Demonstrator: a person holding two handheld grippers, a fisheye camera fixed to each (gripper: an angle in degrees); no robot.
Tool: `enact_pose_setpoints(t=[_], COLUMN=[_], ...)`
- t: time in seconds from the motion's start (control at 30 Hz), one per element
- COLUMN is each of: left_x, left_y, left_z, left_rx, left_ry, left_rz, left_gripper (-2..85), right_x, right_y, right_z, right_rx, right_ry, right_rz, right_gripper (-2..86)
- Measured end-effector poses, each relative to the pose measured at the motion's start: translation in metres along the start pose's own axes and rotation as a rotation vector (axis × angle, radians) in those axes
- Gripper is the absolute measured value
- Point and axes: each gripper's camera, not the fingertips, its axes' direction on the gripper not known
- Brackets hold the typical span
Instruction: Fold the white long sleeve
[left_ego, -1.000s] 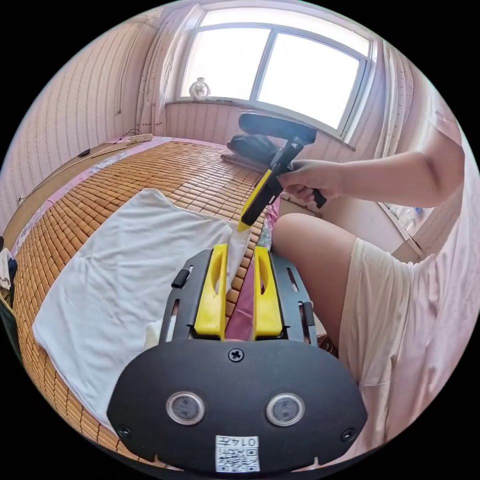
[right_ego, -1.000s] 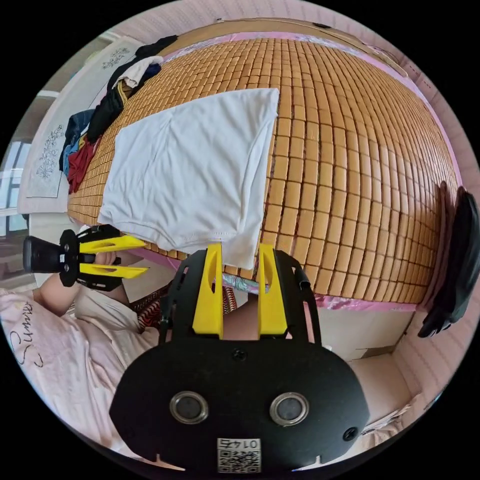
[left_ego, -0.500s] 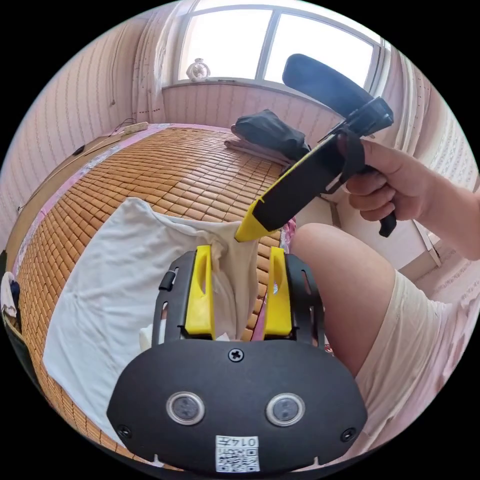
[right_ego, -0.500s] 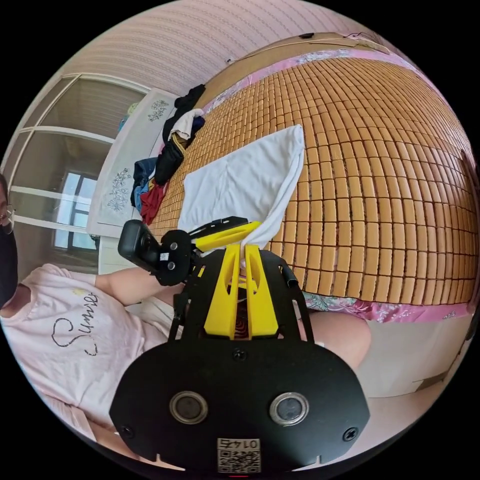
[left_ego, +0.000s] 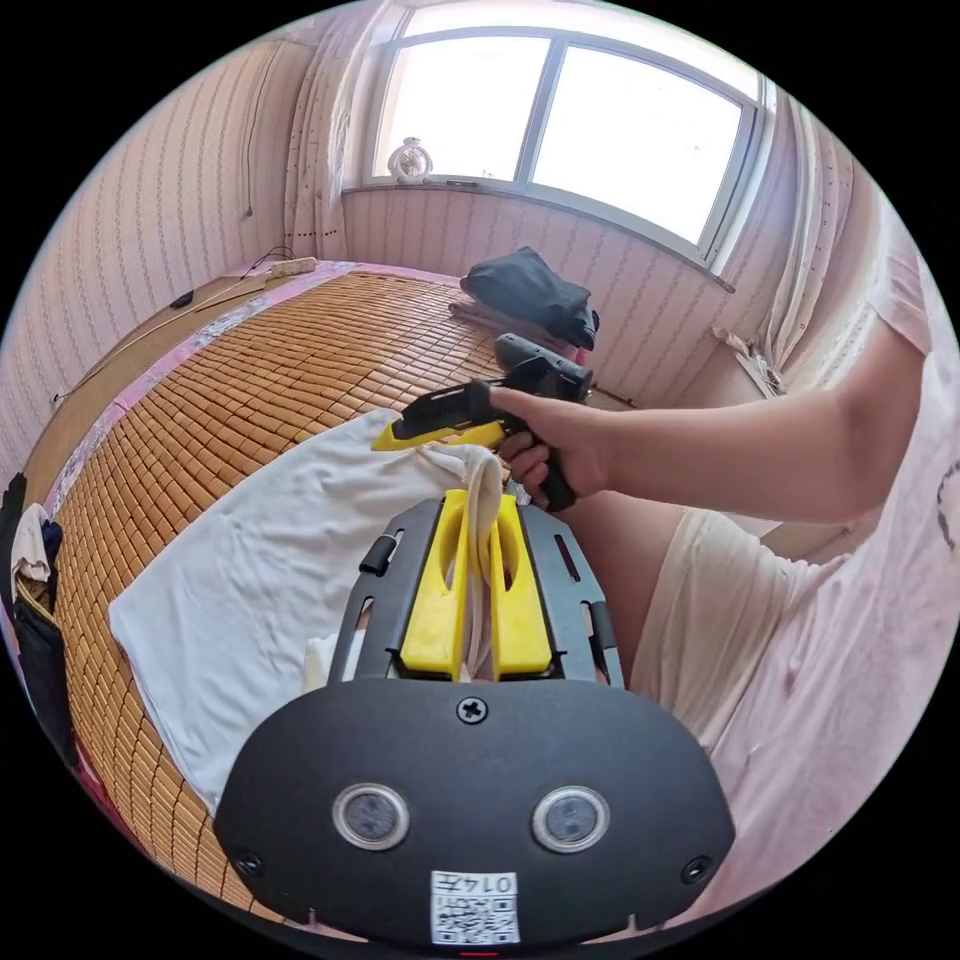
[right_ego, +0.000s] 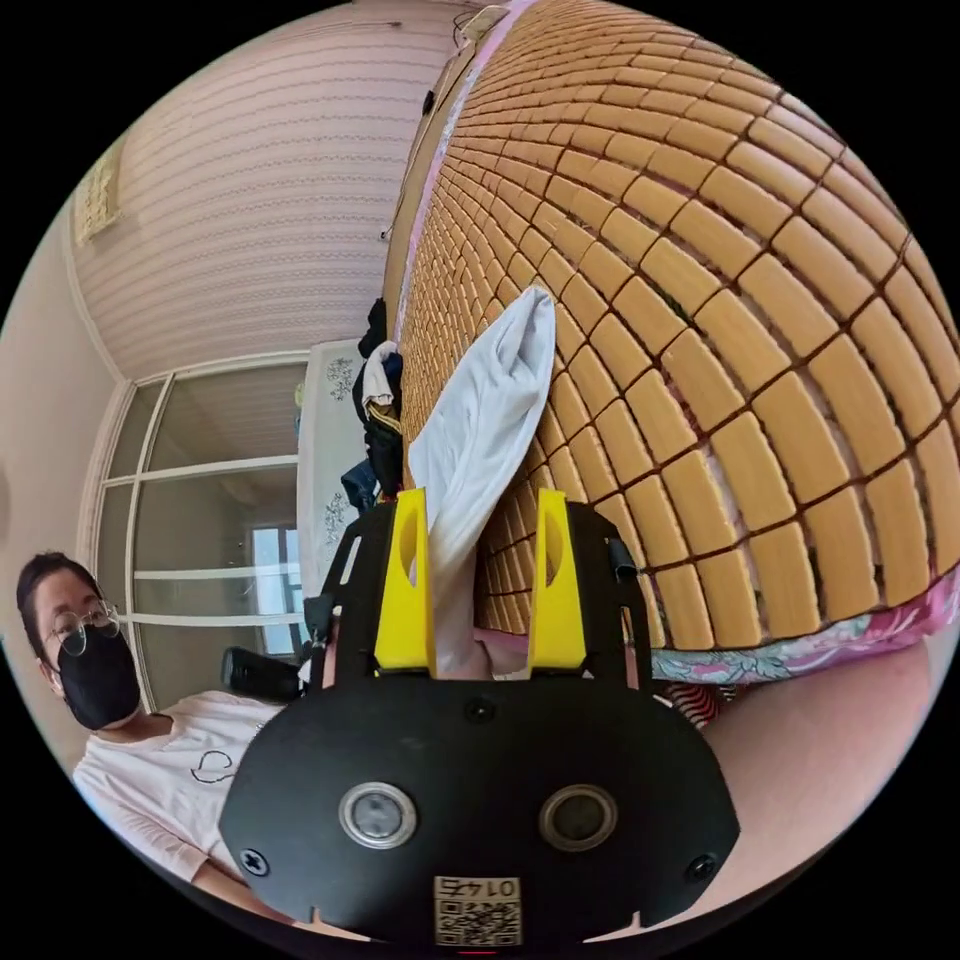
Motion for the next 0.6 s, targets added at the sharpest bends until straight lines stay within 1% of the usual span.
enact_pose_setpoints(t=[0.1, 0.17, 0.27, 0.37, 0.43, 0.5, 0.57, 0.6], left_x=[0.004, 0.004, 0.002, 0.000, -0.015, -0.030, -0.042, -0.049], left_y=[0.009, 0.010, 0.005, -0.002, -0.002, 0.005, 0.016, 0.025], left_z=[-0.008, -0.007, -0.008, -0.014, -0.020, -0.025, -0.034, -0.040], left_rx=[0.001, 0.004, 0.061, 0.170, 0.260, 0.299, 0.305, 0.296], left_ry=[0.013, 0.024, 0.105, 0.195, 0.292, 0.320, 0.254, 0.191], left_rz=[0.018, 0.019, 0.005, -0.031, -0.141, -0.214, -0.247, -0.265], left_gripper=[1.3, 1.2, 1.2, 1.2, 1.2, 1.1, 1.1, 1.1], right_x=[0.011, 0.011, -0.013, -0.059, -0.106, -0.141, -0.169, -0.184], right_y=[-0.002, -0.002, 0.003, 0.008, 0.008, 0.005, -0.003, -0.008], right_z=[-0.016, -0.028, -0.059, -0.094, -0.105, -0.096, -0.069, -0.041], right_rx=[0.112, 0.140, 0.201, 0.237, 0.208, 0.148, 0.057, -0.012], right_ry=[0.007, -0.003, 0.049, 0.113, 0.232, 0.334, 0.424, 0.478], right_rz=[0.051, 0.039, -0.045, -0.190, -0.315, -0.392, -0.441, -0.474], right_gripper=[7.8, 5.4, 3.7, 3.1, 2.9, 2.8, 2.9, 2.9])
